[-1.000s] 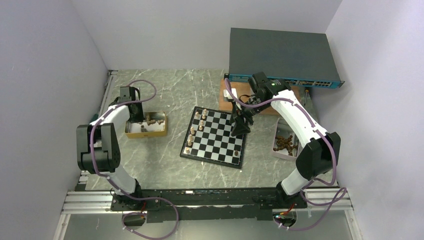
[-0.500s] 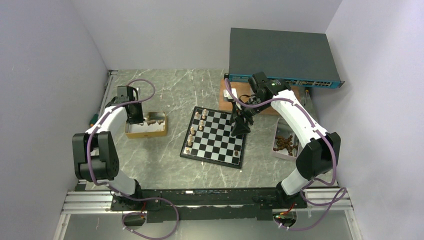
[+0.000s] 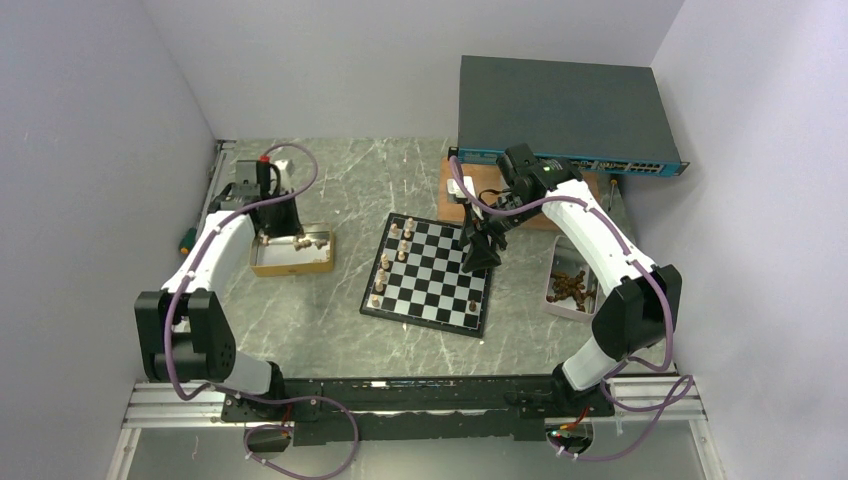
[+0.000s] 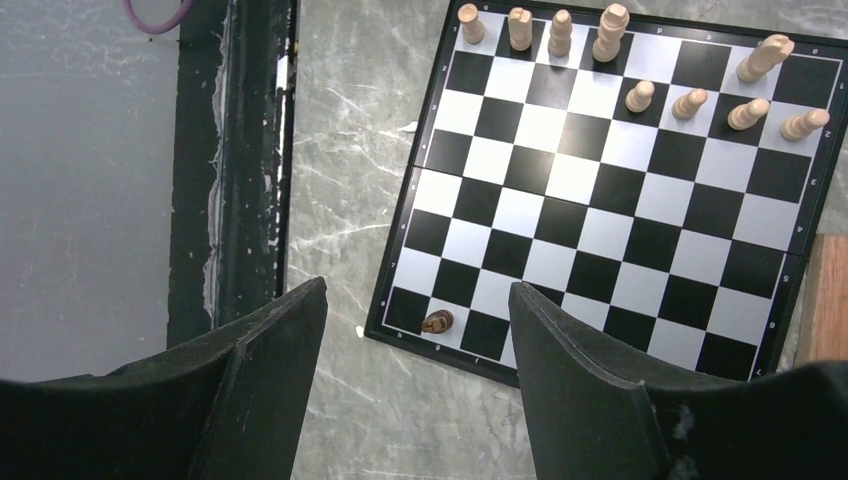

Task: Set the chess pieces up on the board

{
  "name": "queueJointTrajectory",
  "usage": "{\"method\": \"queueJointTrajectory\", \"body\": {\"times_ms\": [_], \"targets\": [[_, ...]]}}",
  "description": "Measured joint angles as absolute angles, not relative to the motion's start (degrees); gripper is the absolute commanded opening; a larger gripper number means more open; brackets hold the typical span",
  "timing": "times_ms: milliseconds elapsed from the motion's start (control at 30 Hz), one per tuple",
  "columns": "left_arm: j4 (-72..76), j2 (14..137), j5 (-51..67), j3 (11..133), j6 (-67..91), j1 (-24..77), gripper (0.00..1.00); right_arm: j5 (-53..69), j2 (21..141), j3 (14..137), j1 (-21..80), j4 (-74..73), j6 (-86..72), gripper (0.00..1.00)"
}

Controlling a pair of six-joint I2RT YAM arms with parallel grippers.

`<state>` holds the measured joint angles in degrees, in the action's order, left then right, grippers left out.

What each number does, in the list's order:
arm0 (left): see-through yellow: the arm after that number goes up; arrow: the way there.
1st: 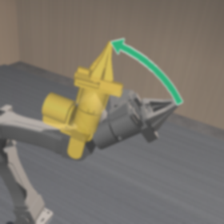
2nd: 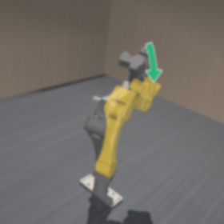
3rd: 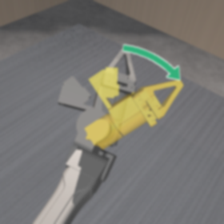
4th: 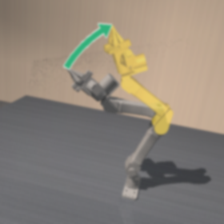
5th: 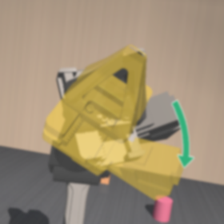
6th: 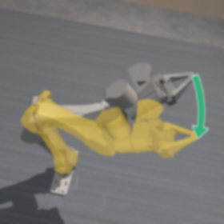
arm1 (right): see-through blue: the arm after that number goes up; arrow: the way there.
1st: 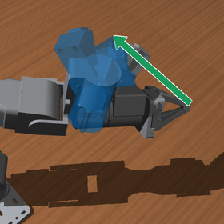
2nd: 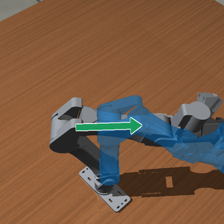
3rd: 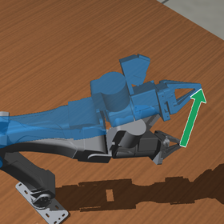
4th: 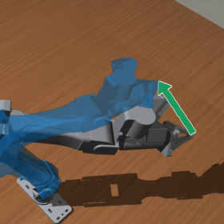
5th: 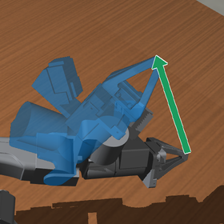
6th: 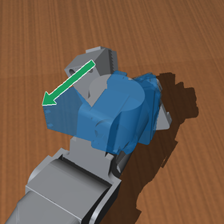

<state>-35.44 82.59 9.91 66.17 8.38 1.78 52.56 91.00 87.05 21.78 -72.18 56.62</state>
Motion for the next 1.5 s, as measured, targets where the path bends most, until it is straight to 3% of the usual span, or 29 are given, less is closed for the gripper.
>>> {"method": "queueJointTrajectory", "body": {"times_ms": [233, 667, 1500], "targets": [[-35.9, 87.66, 11.77, 78.26, 10.07, 10.5, 0.0, 52.64, 90.85, 86.39, 21.78, -72.16, 56.62, 0.7], [-35.94, 110.13, 8.95, 95.0, 13.08, 23.53, 0.0, 52.66, 90.02, 85.08, 21.5, -72.14, 56.66, 0.7], [-35.05, 124.4, 6.13, 103.26, 14.26, 26.2, 0.0, 52.84, 89.97, 84.77, 20.91, -72.12, 56.99, 0.7]]}}
